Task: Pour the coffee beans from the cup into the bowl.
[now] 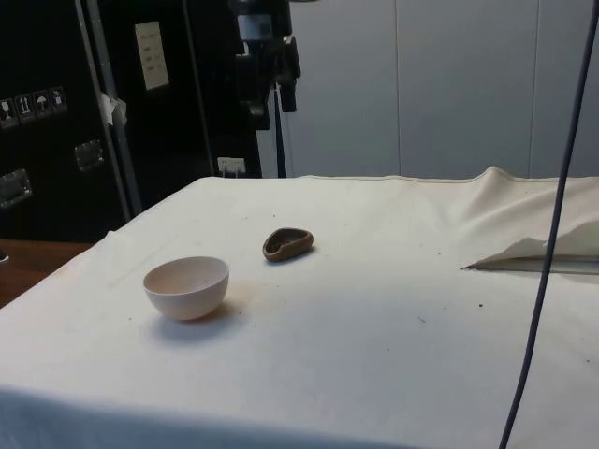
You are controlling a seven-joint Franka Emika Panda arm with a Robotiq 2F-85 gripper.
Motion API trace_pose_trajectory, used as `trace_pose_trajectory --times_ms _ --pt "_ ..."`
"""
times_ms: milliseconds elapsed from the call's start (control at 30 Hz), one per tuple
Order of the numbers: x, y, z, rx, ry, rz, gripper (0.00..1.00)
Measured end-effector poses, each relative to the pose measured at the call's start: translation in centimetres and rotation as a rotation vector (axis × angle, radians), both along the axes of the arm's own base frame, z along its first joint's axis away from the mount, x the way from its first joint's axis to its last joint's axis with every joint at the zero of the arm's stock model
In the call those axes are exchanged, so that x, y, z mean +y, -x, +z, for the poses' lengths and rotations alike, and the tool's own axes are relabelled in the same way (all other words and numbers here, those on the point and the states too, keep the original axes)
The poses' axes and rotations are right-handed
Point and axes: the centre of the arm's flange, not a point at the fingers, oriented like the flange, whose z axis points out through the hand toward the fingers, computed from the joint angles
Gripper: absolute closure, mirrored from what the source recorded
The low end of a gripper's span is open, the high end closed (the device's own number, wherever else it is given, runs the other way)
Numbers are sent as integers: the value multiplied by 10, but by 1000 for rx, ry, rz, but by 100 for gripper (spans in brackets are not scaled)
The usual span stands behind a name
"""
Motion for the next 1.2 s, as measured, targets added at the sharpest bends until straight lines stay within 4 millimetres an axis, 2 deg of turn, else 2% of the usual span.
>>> trace_pose_trajectory --times_ms 433,633,967,1200 --pt "-11 -1 -36 -22 -1 -59 0" --pt "-23 1 -58 -38 -3 -79 0" --pt "-34 3 -81 -52 -2 -101 0" --pt "-50 4 -110 -73 1 -127 0"
